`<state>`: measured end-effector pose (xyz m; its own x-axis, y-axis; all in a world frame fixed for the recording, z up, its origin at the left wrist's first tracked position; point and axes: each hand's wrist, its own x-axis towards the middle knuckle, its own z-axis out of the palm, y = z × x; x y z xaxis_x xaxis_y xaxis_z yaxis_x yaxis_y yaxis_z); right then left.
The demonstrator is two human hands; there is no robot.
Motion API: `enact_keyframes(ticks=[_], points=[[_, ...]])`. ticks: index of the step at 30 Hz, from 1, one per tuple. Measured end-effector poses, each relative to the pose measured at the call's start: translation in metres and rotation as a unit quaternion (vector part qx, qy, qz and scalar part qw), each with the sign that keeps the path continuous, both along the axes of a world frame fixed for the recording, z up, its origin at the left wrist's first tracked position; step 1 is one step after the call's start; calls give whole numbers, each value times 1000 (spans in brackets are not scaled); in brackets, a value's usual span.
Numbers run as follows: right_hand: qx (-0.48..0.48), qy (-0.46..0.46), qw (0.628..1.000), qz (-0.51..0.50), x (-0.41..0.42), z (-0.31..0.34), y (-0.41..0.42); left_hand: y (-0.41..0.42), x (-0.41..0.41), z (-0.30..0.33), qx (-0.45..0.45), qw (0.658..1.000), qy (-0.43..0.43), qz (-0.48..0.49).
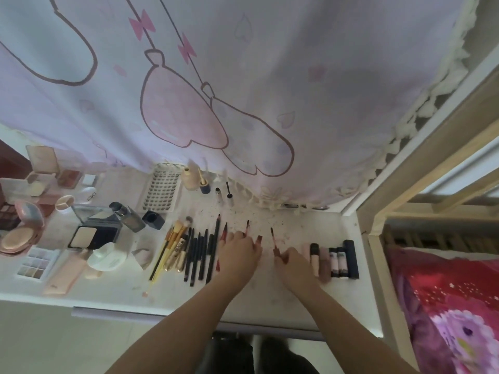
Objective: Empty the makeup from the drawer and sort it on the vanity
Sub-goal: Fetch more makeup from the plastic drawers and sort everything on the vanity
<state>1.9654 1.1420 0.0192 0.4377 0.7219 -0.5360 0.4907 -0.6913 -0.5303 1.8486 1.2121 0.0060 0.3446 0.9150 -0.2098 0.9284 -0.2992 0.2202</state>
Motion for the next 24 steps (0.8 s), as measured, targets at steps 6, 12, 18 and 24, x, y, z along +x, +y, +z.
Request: enact_keyframes(ticks=[6, 12, 18, 24], points=[[10, -11, 1000, 5, -31, -10, 18, 14, -8, -14, 19, 997, 60, -44], [-33, -103, 987, 115, -39, -14, 27, 19, -16, -18, 21, 996, 61, -70], [-28, -88, 989, 115, -16, -4, 32, 19, -13, -6, 44, 995, 31, -82], [-23, -145, 985, 88, 73, 20, 30, -23, 43, 6, 16, 981, -77, -176]])
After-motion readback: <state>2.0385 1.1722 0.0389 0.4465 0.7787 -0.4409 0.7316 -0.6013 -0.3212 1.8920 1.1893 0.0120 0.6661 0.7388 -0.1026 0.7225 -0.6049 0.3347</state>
